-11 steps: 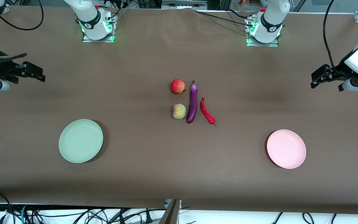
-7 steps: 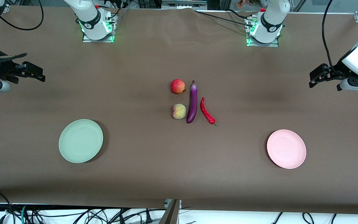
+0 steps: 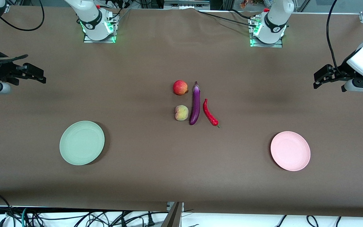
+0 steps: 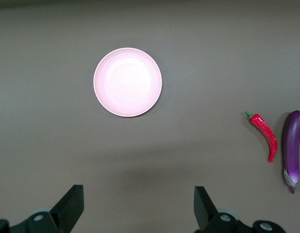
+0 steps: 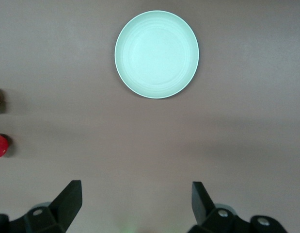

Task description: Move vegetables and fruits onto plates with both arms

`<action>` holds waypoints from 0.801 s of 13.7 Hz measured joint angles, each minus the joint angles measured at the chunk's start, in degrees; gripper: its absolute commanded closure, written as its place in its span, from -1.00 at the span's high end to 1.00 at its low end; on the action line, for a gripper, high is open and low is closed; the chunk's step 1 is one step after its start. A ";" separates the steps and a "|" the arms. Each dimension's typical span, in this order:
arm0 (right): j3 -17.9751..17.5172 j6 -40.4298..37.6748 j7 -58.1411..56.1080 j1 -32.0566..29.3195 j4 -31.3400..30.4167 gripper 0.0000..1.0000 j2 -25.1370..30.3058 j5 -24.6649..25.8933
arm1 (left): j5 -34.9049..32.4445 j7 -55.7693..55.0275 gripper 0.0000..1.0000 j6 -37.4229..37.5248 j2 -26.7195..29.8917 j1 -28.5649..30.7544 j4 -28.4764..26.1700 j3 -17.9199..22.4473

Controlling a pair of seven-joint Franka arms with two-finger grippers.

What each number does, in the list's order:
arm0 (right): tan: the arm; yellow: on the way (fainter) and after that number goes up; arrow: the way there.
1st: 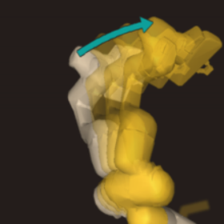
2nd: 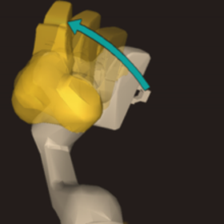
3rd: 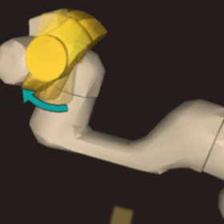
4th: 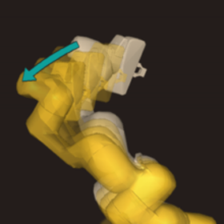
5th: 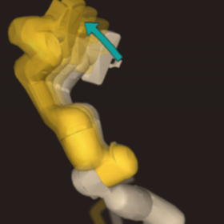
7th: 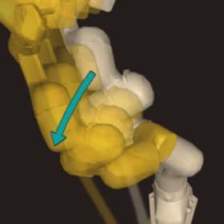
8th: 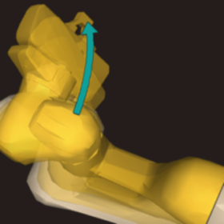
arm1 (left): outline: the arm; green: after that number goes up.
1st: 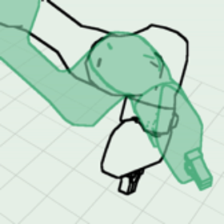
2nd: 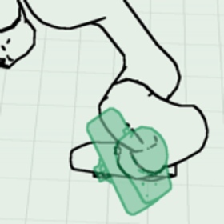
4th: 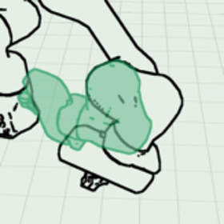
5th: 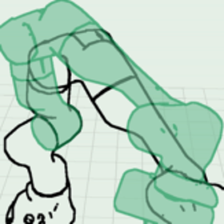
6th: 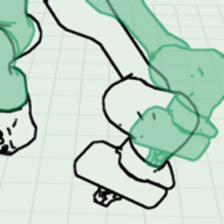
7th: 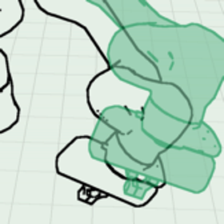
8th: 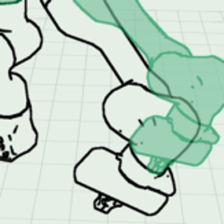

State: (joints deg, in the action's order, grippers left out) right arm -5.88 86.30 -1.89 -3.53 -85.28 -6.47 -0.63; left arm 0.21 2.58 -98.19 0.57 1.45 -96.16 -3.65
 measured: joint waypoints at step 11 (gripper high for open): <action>0.21 0.72 0.00 -0.13 0.52 1.00 -0.63 0.04 | 0.00 0.00 1.00 0.00 -0.01 0.00 0.01 0.00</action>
State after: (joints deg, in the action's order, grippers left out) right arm -5.67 87.02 -1.89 -3.66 -84.77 -7.11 -0.59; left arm 0.21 2.58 -98.19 0.56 1.45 -96.14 -3.65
